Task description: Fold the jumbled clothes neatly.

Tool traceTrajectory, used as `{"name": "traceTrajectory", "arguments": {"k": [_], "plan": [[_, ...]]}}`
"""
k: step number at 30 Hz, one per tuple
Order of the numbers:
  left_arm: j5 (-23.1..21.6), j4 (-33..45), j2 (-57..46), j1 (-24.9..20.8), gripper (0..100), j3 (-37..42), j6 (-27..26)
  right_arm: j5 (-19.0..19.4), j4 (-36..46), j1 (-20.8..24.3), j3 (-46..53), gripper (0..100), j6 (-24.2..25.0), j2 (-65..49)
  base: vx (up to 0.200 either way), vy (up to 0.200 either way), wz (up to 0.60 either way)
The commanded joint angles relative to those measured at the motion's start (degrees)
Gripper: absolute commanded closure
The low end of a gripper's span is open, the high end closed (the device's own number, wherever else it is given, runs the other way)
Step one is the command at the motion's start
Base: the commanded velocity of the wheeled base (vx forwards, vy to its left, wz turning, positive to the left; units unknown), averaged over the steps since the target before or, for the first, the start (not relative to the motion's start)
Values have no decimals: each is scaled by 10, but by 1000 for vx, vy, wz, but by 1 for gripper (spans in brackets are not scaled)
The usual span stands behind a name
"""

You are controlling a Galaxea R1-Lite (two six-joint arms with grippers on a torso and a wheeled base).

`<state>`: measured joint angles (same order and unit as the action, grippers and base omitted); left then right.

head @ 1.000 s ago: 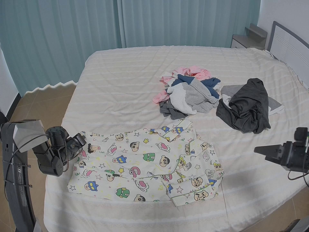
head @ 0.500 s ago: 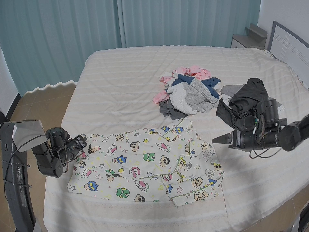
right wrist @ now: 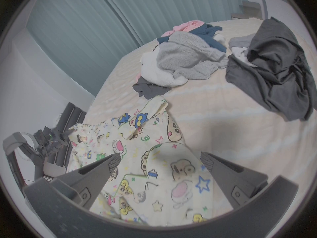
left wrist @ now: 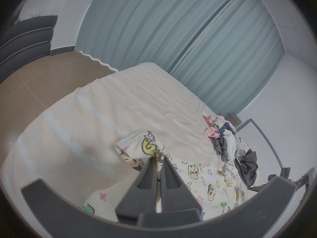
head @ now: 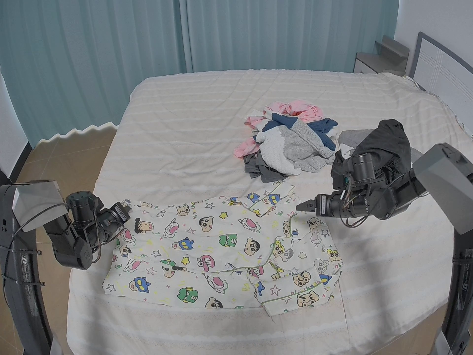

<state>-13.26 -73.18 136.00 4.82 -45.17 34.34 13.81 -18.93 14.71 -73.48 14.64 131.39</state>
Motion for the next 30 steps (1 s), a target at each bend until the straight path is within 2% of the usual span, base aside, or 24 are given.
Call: {"name": "traceTrajectory", "arguments": {"k": [1,4,11,30], "plan": [[0,0,-7,1,100,3,0,-12,-12,23,-38,0,-8,75,0,0,0],[0,0,-7,1,100,3,0,-28,-44,34,-66,0,-10,97,0,0,0],[0,0,-7,1,100,3,0,-55,-47,34,-102,0,-12,109,0,0,0],[0,0,-6,0,100,5,-2,-71,-58,37,-188,0,-12,180,0,0,0]]}}
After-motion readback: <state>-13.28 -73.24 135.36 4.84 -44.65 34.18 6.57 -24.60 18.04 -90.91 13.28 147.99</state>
